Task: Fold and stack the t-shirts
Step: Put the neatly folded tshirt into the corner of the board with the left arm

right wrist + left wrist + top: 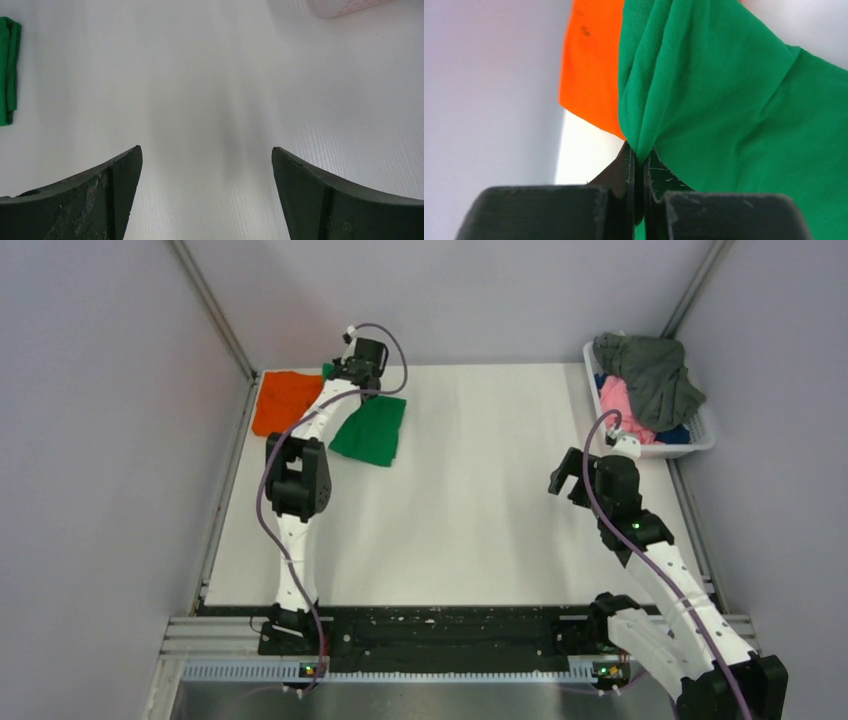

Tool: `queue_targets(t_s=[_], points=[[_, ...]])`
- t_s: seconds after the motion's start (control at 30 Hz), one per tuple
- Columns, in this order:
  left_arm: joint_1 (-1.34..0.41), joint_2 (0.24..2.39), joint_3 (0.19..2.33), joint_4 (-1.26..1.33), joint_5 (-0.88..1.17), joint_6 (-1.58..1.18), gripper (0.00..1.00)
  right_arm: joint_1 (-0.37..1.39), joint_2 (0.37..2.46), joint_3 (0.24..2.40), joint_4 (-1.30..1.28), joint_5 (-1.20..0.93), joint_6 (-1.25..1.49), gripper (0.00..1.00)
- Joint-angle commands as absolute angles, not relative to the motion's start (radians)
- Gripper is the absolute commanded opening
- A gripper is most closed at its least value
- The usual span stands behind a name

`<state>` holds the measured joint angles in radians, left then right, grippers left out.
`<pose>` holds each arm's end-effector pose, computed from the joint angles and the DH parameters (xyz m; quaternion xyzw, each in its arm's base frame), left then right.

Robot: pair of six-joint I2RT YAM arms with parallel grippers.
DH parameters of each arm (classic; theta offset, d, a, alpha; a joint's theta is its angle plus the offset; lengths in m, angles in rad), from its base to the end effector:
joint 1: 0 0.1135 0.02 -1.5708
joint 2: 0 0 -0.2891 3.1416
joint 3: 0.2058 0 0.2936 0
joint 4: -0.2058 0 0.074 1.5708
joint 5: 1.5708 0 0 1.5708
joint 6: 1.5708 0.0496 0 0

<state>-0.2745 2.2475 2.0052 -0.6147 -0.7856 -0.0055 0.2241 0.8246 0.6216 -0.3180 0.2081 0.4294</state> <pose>0.5542 -0.1196 0.2457 -0.0164 0.8757 0.3101 0.3697 0.2203 0.0397 0.2656 0.1400 0.8508 0.0748 0.5009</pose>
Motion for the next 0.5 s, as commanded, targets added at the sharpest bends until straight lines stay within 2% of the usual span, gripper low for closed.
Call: queue_targets(t_s=[0.0,0.47], points=[[-0.217,2.229,2.113,-0.497,-0.892,0.19,0.0,0.216,0.81,0.623,-0.276,0.237,0.425,0.99],[-0.129,2.248,2.306,-0.446,-0.819,0.196,0.0,0.218,0.826,0.626,-0.28,0.258,0.422,0.99]])
